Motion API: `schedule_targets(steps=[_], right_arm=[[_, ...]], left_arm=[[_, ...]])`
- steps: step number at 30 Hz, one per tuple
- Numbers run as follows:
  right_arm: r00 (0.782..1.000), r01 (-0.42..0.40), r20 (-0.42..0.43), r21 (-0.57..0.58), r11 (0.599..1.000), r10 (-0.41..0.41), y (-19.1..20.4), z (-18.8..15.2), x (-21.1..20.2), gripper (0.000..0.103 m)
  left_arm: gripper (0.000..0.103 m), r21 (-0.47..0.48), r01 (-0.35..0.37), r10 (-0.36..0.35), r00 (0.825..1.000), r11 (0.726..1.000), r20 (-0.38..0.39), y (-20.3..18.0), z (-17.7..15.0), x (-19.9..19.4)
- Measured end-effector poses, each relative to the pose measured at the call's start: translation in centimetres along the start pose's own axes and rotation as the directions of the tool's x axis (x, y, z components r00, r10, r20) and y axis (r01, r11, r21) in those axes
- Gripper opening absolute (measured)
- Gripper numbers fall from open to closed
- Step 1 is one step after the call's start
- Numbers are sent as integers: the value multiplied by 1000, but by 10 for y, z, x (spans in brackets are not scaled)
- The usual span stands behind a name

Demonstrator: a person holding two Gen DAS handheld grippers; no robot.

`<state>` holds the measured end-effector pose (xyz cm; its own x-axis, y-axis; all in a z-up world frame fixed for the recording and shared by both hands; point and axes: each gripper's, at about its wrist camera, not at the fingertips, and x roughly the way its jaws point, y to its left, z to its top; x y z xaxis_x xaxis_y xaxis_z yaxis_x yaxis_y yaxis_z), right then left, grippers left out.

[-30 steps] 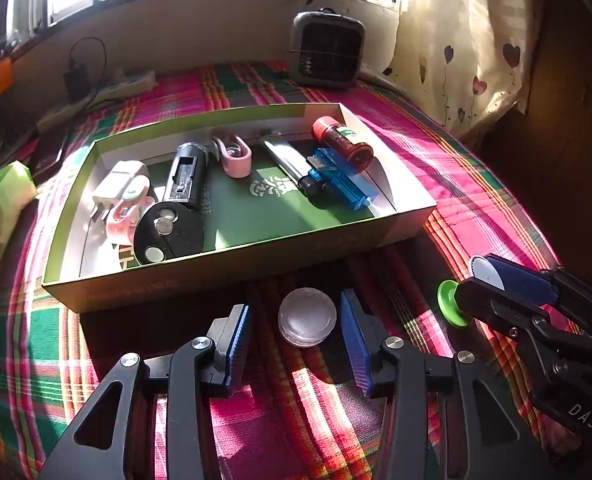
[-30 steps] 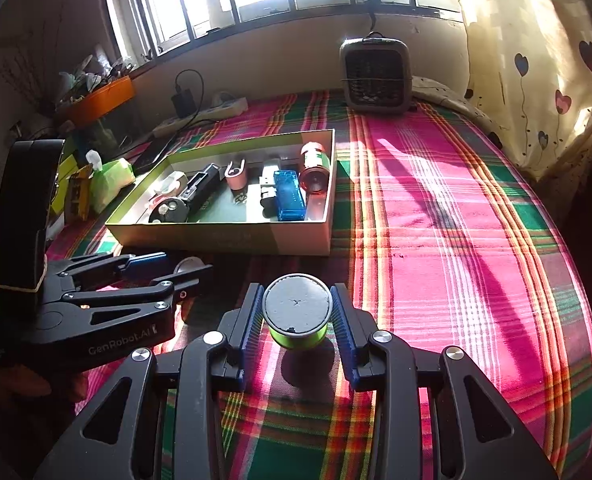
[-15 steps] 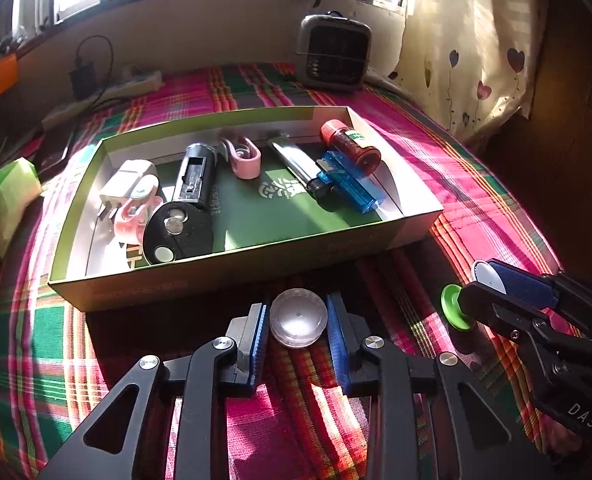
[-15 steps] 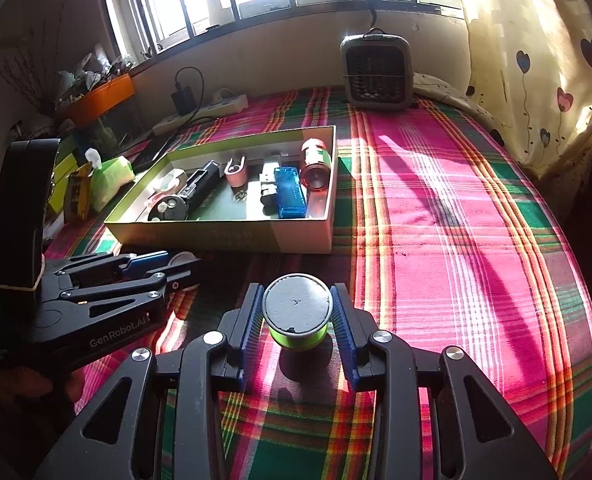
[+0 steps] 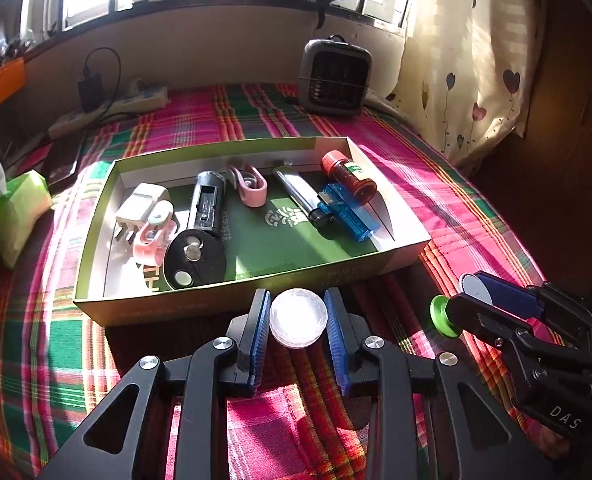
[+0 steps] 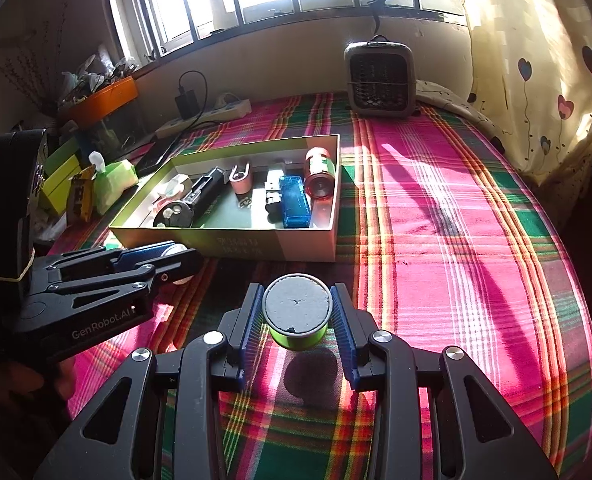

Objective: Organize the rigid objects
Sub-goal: 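Carry clear lid into box with left tool while right tool carries green jar inside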

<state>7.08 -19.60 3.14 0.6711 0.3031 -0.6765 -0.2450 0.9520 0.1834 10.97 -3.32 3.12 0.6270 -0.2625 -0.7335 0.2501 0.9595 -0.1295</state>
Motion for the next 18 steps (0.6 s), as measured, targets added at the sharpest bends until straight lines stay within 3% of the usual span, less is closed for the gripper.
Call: schedule_targets(steps=[8,18], right_arm=[[999,-15,30,-18,1000,15,6,18,-3,36],[998,-30,47,-34,999,31,13,38,3,36]], left_arm=[[27,-12,19,-19,999,1000,40,10,26,-7],[27,-10,25,-24,999,1000,34,23,57,11]])
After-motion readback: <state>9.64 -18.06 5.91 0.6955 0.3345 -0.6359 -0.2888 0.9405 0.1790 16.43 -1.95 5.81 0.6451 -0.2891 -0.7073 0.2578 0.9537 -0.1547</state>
